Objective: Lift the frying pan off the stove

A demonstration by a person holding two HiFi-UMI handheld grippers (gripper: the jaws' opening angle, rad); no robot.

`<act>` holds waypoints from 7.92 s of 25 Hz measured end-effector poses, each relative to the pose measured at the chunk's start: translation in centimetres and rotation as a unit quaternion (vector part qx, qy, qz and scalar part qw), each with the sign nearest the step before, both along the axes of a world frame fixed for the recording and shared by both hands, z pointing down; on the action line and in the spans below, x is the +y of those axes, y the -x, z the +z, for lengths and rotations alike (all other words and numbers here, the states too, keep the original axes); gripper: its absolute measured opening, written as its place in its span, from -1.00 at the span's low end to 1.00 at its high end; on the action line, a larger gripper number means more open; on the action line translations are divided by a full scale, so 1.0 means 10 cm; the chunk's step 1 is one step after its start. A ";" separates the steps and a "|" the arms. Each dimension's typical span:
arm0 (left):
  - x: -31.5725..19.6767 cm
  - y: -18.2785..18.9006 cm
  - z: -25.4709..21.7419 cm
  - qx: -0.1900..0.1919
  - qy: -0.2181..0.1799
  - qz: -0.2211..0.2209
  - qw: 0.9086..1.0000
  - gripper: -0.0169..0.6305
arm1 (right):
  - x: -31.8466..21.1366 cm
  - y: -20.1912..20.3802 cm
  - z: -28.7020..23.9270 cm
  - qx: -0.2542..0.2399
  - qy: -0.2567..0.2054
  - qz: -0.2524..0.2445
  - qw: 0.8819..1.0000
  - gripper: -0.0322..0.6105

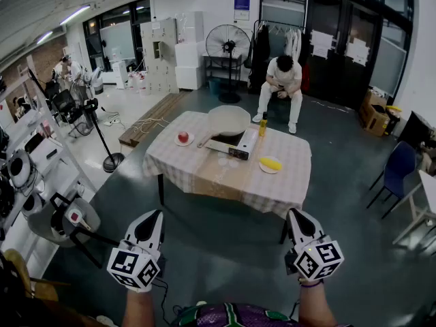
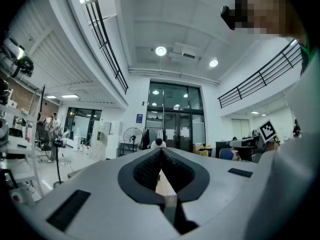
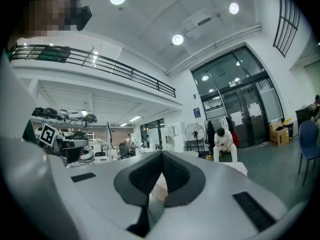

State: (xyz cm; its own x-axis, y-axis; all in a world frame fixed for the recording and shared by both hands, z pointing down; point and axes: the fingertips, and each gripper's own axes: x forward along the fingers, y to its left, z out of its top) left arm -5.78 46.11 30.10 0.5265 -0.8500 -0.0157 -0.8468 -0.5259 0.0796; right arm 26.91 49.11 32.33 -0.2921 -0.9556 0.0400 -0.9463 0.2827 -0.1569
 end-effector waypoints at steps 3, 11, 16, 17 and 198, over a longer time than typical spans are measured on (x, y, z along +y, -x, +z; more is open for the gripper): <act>-0.04 0.16 -0.01 0.000 -0.001 -0.004 1.000 -0.88 | -0.04 0.15 -0.02 0.002 0.000 0.001 1.000 -0.89; -0.14 0.51 0.04 -0.005 0.000 -0.003 1.000 -0.88 | -0.15 0.54 0.03 0.010 0.005 -0.001 1.000 -0.89; -0.21 0.73 0.08 -0.009 0.003 -0.002 1.000 -0.88 | -0.30 0.83 0.00 -0.007 -0.006 -0.014 1.000 -0.88; -0.23 0.78 0.10 -0.009 0.004 -0.004 1.000 -0.88 | -0.35 0.90 0.00 -0.012 -0.009 -0.019 1.000 -0.88; -8.42 -0.11 1.14 0.006 0.019 0.325 0.946 -0.88 | -7.45 1.17 1.25 -0.040 0.081 0.157 0.984 -0.44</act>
State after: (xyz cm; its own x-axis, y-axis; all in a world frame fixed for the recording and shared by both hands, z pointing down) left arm -4.71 -38.07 41.48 0.9378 -0.3472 -0.0005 -0.3448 -0.9315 0.1156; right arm 15.18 -25.38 44.85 0.0072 -0.9823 0.1873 -0.9656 -0.0555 -0.2542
